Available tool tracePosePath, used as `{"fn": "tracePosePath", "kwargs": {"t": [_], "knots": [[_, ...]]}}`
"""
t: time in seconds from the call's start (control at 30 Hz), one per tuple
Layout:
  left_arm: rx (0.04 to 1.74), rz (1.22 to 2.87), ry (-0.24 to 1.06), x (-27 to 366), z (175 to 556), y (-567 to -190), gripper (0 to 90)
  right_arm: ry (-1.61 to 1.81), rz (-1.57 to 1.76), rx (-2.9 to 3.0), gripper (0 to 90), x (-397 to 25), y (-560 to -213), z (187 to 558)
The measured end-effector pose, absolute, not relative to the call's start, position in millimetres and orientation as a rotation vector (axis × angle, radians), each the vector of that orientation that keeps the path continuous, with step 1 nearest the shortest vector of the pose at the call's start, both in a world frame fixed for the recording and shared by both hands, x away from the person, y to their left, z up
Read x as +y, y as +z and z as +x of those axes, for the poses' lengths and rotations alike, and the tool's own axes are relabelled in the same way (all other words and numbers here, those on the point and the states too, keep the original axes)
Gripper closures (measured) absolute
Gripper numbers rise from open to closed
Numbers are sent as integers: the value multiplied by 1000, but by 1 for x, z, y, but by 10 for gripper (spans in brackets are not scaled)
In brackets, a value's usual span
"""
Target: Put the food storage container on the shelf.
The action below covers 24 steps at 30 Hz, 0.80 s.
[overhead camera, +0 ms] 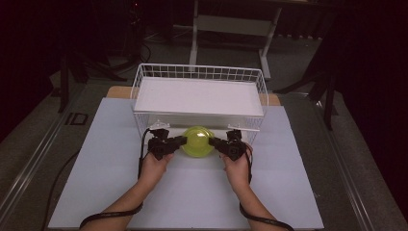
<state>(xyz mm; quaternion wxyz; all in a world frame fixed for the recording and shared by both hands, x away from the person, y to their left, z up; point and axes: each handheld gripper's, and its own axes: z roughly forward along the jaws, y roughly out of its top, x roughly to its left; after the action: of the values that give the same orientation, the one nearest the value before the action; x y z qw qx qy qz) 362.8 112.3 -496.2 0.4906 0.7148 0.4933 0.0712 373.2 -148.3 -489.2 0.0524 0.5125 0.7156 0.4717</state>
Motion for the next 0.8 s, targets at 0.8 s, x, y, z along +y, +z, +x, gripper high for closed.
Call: {"fn": "tracePosePath", "kwargs": {"t": [0.8], "knots": [[1219, 1680, 293, 107, 388, -502, 659, 1357, 1584, 2029, 707, -136, -487, 396]]}}
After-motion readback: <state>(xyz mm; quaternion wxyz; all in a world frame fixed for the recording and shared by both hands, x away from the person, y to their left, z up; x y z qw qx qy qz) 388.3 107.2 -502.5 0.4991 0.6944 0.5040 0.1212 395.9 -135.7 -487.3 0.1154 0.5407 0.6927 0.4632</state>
